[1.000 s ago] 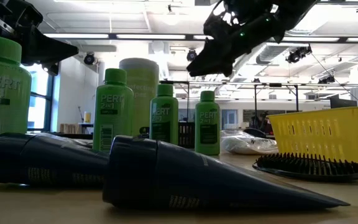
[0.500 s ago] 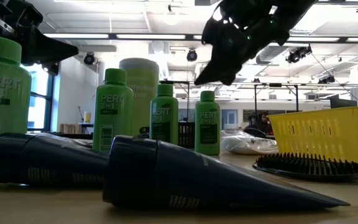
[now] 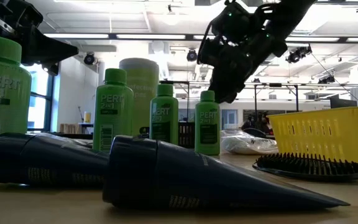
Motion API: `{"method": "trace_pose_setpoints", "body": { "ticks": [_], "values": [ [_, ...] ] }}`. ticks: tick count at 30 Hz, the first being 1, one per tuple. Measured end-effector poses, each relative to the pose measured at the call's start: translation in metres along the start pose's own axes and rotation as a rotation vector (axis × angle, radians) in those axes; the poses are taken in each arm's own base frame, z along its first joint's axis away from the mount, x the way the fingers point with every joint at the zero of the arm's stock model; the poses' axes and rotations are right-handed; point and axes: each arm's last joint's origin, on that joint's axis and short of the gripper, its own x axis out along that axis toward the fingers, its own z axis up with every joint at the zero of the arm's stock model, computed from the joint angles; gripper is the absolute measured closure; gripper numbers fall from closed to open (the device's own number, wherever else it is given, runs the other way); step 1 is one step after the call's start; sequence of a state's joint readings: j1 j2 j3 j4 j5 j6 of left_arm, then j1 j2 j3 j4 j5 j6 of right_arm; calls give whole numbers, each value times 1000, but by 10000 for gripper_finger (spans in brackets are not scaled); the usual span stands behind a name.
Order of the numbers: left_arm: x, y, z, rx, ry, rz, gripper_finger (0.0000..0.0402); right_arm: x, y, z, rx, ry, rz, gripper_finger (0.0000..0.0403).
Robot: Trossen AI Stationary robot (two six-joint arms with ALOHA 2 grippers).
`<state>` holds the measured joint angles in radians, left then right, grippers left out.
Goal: Pick & Place Travel size toiletries
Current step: Put the green shampoo bottle into the top black bin, then put the white cotton pack into the bottom right black bin
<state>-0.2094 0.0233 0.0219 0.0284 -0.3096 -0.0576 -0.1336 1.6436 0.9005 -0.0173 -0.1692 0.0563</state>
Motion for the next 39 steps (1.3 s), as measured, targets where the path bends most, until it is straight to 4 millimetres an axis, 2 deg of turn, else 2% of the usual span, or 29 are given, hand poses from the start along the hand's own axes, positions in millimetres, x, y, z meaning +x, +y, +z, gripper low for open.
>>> {"method": "trace_pose_setpoints", "body": {
  "ticks": [11, 29, 33, 39],
  "values": [
    [0, 0, 0, 0, 0, -1, 399, 1, -17, -2, 26, 5, -138, 401],
    [0, 0, 0, 0, 0, -4, 399, 1, -9, 3, 10, -39, -102, 401],
    [0, 0, 0, 0, 0, -3, 399, -8, -4, 7, 2, -60, -96, 401],
    [0, 0, 0, 0, 0, -3, 399, -39, 2, 18, -9, -116, -135, 401]
  ]
}}
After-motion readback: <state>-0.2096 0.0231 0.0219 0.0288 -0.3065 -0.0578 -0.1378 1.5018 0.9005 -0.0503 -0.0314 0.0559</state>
